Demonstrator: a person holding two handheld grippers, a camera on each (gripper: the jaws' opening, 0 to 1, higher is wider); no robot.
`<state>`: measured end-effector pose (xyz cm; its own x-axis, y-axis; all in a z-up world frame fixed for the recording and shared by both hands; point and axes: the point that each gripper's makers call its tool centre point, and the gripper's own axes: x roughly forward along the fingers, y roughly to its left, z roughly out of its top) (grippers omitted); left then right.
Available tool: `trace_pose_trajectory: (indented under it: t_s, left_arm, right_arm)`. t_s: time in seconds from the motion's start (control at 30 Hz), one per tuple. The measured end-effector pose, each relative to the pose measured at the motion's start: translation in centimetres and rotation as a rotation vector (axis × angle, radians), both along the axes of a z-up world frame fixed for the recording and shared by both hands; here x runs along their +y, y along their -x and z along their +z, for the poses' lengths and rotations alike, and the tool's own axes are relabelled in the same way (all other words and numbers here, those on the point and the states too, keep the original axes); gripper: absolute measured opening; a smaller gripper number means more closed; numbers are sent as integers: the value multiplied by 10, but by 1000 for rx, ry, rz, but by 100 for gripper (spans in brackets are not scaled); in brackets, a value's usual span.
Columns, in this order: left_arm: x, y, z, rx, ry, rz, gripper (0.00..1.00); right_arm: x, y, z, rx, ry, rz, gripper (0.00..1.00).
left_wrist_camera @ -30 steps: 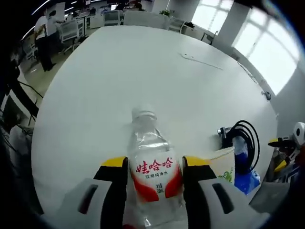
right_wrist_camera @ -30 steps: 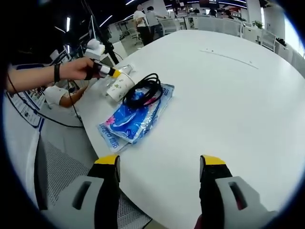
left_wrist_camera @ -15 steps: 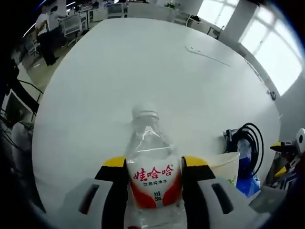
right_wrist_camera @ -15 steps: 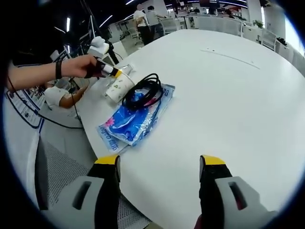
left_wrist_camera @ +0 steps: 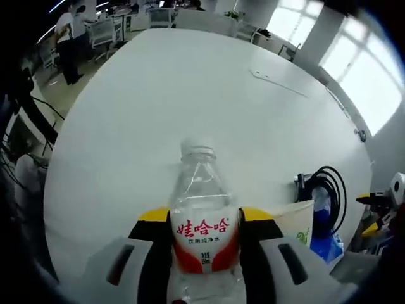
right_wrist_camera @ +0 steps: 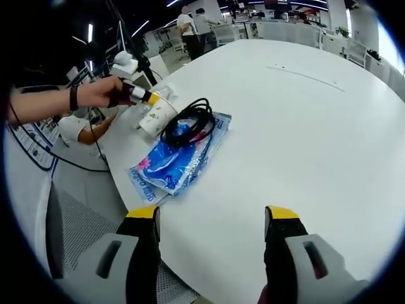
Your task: Arrange the tabletop items into an orderly group along one side of the table until the central work area is clear of visible clutter.
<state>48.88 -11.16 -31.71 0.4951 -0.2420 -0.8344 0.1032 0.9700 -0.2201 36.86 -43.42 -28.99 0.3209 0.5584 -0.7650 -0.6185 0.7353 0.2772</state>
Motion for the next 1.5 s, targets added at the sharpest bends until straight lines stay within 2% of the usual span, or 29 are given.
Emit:
trace_pose_trajectory:
  t_s: [0.3, 0.7, 1.5]
  left_arm:
    - [6, 5, 8, -35, 3, 40, 40]
    - [10, 13, 24, -113, -1, 70, 39]
    - [16, 36, 46, -186, -11, 85, 39]
  right_arm:
    - [4, 0, 2, -9, -7, 6, 66]
    - [14, 4, 1, -14, -14, 34, 66]
    - [32, 11, 6, -33, -23, 81, 66]
